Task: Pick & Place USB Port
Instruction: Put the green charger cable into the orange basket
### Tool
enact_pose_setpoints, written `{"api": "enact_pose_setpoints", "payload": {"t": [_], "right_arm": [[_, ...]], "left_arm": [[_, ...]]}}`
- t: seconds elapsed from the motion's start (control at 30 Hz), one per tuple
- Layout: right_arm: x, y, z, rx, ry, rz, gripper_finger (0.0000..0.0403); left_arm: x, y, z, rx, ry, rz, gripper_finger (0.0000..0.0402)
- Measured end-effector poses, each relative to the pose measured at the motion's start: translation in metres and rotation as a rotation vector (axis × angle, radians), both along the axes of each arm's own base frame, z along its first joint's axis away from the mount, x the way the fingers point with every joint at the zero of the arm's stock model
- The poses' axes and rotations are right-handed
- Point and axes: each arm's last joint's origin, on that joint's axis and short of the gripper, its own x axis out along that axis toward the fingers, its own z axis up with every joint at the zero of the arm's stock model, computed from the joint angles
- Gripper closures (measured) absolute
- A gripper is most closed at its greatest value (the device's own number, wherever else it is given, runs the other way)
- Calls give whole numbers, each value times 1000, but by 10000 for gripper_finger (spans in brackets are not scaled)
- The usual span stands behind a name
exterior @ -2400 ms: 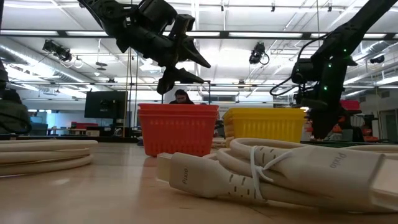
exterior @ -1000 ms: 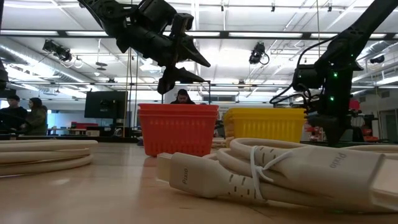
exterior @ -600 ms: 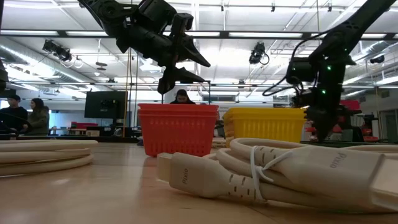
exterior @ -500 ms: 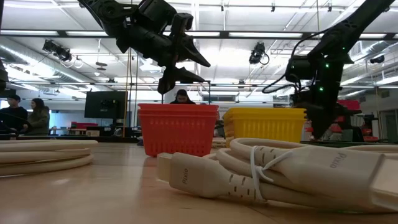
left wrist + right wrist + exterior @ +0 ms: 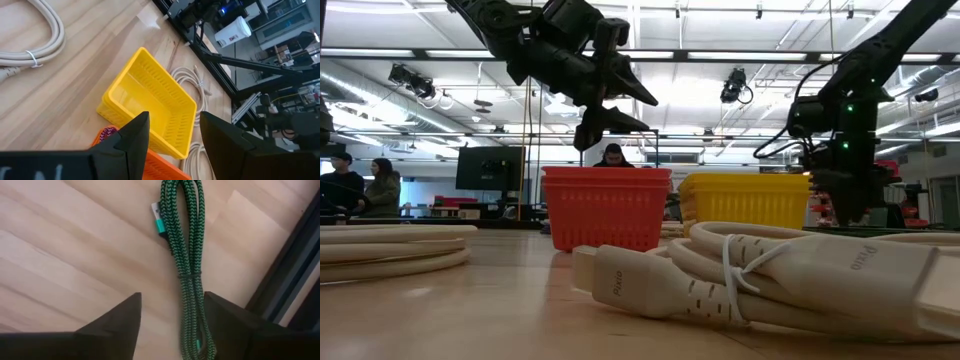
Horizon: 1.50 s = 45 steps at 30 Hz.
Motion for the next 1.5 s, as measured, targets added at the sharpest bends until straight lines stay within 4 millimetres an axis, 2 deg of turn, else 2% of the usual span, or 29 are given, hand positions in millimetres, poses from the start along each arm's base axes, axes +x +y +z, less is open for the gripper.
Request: {"api": "enact_pose_setpoints", "payload": {"t": [0.1,0.37,0.7,1.2,1.33,1.5], "right_arm": [[1,0,-3,-4,33,-2,178],[4,3,-11,-23,82,7,202],[7,5,-12,15,37,-9,202],[11,9,-24,0,99,4,202],[12,10,-24,51,37,-17,204],[6,15,-42,126,-61,-24,224]], "left_arm": [[0,0,0,-3,0,-5,220],[0,-1,0,-6,-2,-17,220],[0,-1,0,4,-3,-23,220],[0,-1,0,9,-9,-52,220],[0,-2,0,9,-10,-55,220],[0,-1,0,22,-12,-60,220]]}}
